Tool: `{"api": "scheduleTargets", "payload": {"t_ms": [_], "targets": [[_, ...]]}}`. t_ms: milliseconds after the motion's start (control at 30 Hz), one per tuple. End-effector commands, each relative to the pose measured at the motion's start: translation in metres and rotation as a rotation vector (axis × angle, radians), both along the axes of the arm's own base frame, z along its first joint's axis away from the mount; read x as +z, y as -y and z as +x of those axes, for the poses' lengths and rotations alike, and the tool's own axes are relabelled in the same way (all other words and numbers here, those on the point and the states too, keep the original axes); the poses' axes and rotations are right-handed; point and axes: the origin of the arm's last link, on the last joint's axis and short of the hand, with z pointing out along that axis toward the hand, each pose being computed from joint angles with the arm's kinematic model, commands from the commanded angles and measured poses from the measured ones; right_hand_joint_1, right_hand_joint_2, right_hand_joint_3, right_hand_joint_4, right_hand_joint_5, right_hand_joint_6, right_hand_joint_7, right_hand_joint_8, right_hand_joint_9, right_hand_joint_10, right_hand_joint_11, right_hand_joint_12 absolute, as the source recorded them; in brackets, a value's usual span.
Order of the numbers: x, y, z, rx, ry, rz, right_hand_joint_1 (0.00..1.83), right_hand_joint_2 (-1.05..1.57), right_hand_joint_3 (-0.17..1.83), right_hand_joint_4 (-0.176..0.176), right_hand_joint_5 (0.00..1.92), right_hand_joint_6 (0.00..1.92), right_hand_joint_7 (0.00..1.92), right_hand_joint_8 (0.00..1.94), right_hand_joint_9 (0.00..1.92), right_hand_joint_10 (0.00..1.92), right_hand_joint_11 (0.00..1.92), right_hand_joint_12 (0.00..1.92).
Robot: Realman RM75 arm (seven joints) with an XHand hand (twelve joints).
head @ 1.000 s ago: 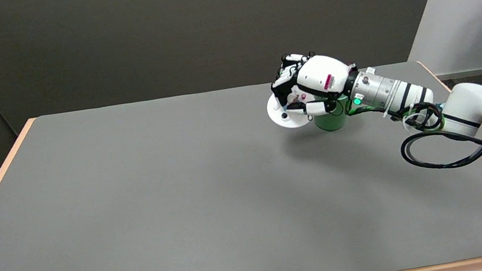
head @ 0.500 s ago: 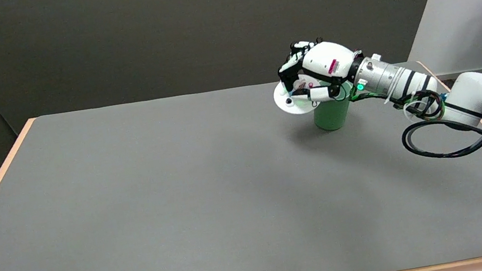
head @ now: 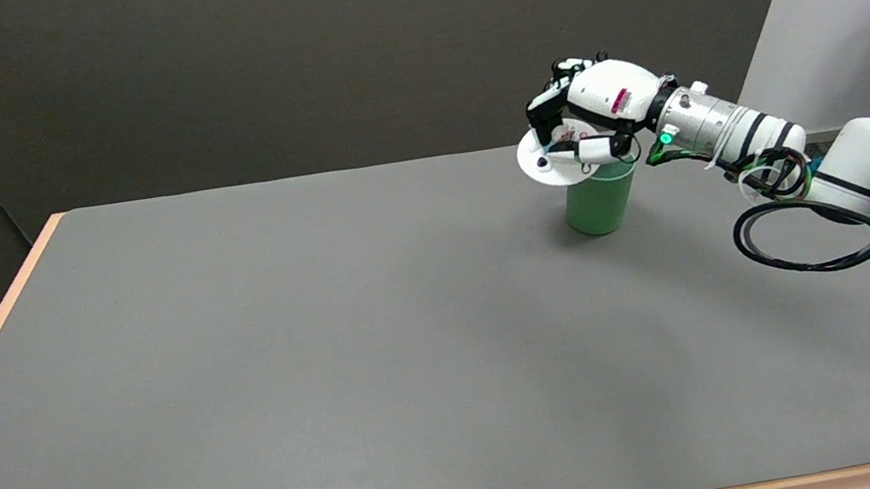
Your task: Place the white cup lid onto the cup.
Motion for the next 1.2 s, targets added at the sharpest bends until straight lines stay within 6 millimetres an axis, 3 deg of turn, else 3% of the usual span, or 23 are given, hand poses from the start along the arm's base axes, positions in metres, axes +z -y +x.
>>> {"api": "scheduleTargets", "payload": {"t_ms": [33, 433, 1200], "targets": [[0.038, 0.001, -0.004, -0.033, 0.006, -0.130, 1.16, 1.16, 0.13, 0.018, 0.75, 1.26, 0.83, 1.31, 0.65, 0.80, 0.25, 1.31], [0.052, 0.000, 0.001, -0.029, 0.041, -0.169, 1.16, 1.16, 0.12, 0.019, 0.76, 1.25, 0.83, 1.30, 0.66, 0.79, 0.26, 1.30], [0.059, -0.010, -0.010, -0.092, 0.082, -0.214, 1.17, 1.15, 0.10, 0.013, 0.78, 1.21, 0.87, 1.25, 0.71, 0.78, 0.29, 1.30]]}}
